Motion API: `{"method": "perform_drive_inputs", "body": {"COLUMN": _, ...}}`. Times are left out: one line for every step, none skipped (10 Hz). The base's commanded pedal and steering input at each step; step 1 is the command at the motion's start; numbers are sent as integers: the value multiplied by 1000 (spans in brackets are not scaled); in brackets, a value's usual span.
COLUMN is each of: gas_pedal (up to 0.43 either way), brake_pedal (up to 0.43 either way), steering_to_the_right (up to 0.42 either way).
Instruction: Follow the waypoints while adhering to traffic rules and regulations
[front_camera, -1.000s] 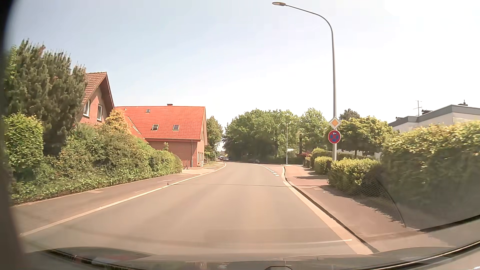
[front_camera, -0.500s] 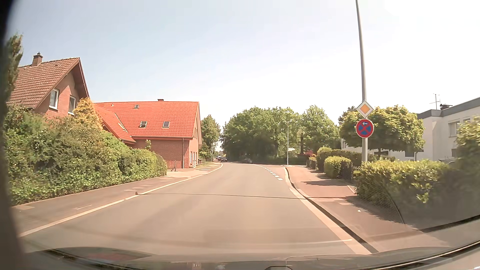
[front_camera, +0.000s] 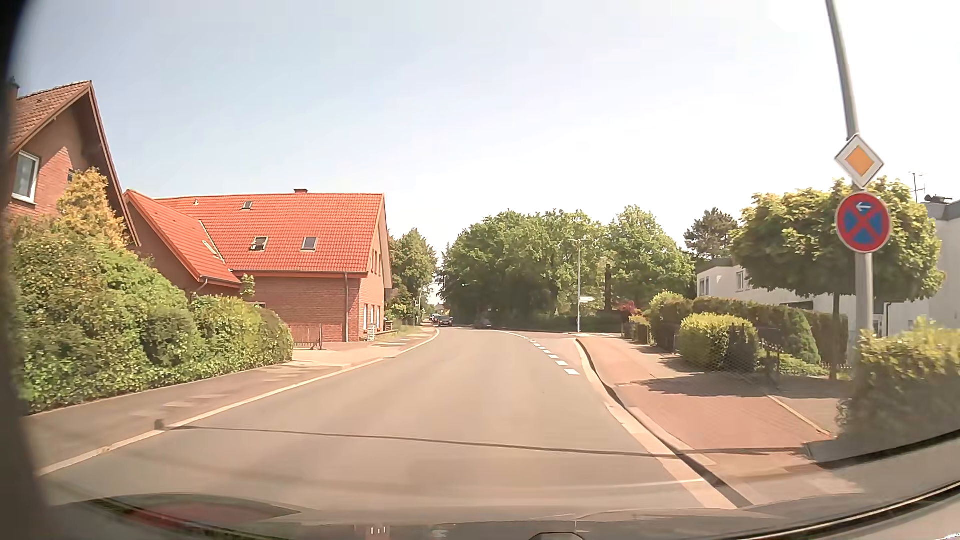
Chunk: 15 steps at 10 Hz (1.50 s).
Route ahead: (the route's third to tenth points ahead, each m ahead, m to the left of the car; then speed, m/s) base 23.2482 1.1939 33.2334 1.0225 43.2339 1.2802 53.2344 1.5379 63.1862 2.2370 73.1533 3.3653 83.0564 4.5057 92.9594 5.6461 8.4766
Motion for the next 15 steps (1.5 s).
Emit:
{"method": "perform_drive_inputs", "body": {"gas_pedal": 28, "brake_pedal": 0, "steering_to_the_right": 1}}
{"method": "perform_drive_inputs", "body": {"gas_pedal": 28, "brake_pedal": 0, "steering_to_the_right": 1}}
{"method": "perform_drive_inputs", "body": {"gas_pedal": 28, "brake_pedal": 0, "steering_to_the_right": 2}}
{"method": "perform_drive_inputs", "body": {"gas_pedal": 28, "brake_pedal": 0, "steering_to_the_right": 2}}
{"method": "perform_drive_inputs", "body": {"gas_pedal": 39, "brake_pedal": 0, "steering_to_the_right": 1}}
{"method": "perform_drive_inputs", "body": {"gas_pedal": 39, "brake_pedal": 0, "steering_to_the_right": 1}}
{"method": "perform_drive_inputs", "body": {"gas_pedal": 39, "brake_pedal": 0, "steering_to_the_right": 1}}
{"method": "perform_drive_inputs", "body": {"gas_pedal": 39, "brake_pedal": 0, "steering_to_the_right": 1}}
{"method": "perform_drive_inputs", "body": {"gas_pedal": 39, "brake_pedal": 0, "steering_to_the_right": 1}}
{"method": "perform_drive_inputs", "body": {"gas_pedal": 39, "brake_pedal": 0, "steering_to_the_right": 1}}
{"method": "perform_drive_inputs", "body": {"gas_pedal": 47, "brake_pedal": 0, "steering_to_the_right": 0}}
{"method": "perform_drive_inputs", "body": {"gas_pedal": 59, "brake_pedal": 0, "steering_to_the_right": 0}}
{"method": "perform_drive_inputs", "body": {"gas_pedal": 59, "brake_pedal": 0, "steering_to_the_right": -2}}
{"method": "perform_drive_inputs", "body": {"gas_pedal": 59, "brake_pedal": 0, "steering_to_the_right": -3}}
{"method": "perform_drive_inputs", "body": {"gas_pedal": 59, "brake_pedal": 0, "steering_to_the_right": -5}}
